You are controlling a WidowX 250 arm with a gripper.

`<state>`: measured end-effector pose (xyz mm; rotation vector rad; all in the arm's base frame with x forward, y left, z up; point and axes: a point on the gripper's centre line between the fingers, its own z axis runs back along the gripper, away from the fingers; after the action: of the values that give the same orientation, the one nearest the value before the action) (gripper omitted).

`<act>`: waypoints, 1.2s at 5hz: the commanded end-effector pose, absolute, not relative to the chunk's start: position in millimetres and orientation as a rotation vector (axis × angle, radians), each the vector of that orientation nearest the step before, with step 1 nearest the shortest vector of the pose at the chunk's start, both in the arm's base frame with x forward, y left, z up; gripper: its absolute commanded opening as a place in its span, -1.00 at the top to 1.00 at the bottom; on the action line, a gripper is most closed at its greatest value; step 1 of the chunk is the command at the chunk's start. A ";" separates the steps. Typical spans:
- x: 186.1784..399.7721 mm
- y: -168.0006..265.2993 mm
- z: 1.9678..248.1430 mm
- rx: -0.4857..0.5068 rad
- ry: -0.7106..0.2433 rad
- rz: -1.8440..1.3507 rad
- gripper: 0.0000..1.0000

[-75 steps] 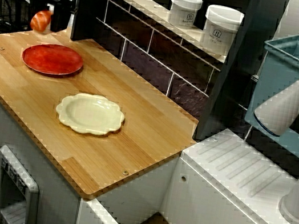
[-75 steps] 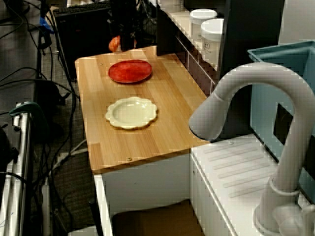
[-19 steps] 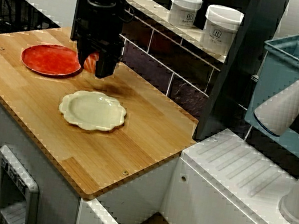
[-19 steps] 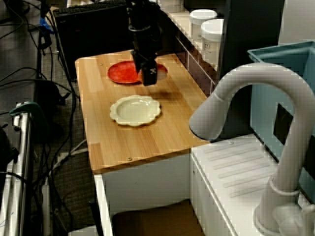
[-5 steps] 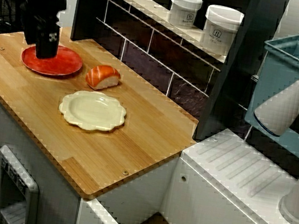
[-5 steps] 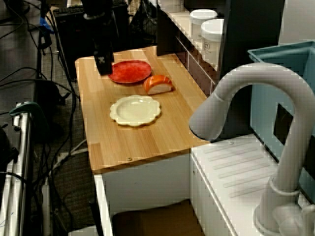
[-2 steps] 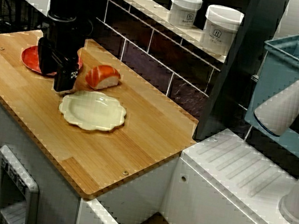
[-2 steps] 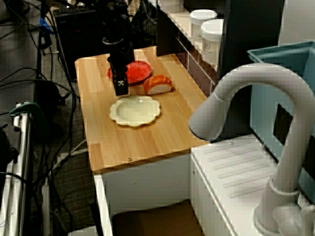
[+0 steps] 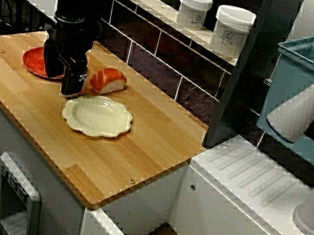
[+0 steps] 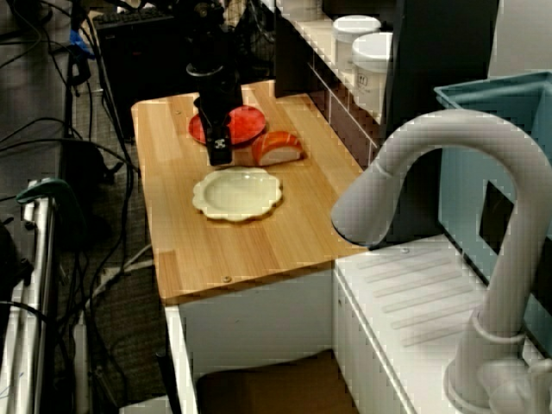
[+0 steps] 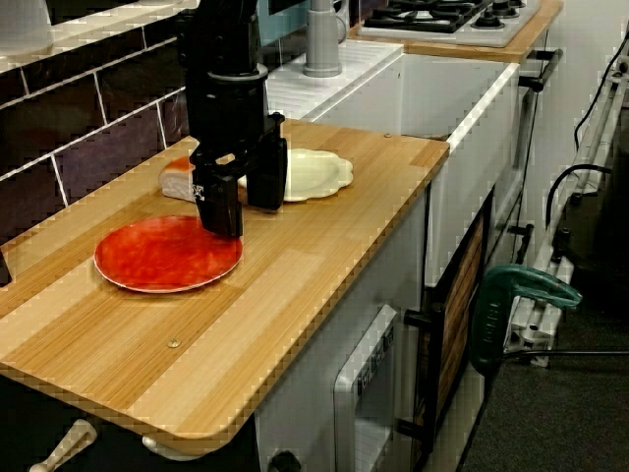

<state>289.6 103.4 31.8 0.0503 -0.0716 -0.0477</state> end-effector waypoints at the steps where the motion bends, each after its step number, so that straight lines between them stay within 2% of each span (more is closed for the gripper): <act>1: 290.5 102.7 44.8 0.058 -0.107 -0.050 -1.00; 3: 283.5 83.6 43.1 0.034 -0.103 -0.036 -1.00; 6: 283.9 66.1 55.4 -0.009 -0.105 -0.017 -1.00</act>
<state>276.9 57.0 34.5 -0.0273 -0.0367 -0.0056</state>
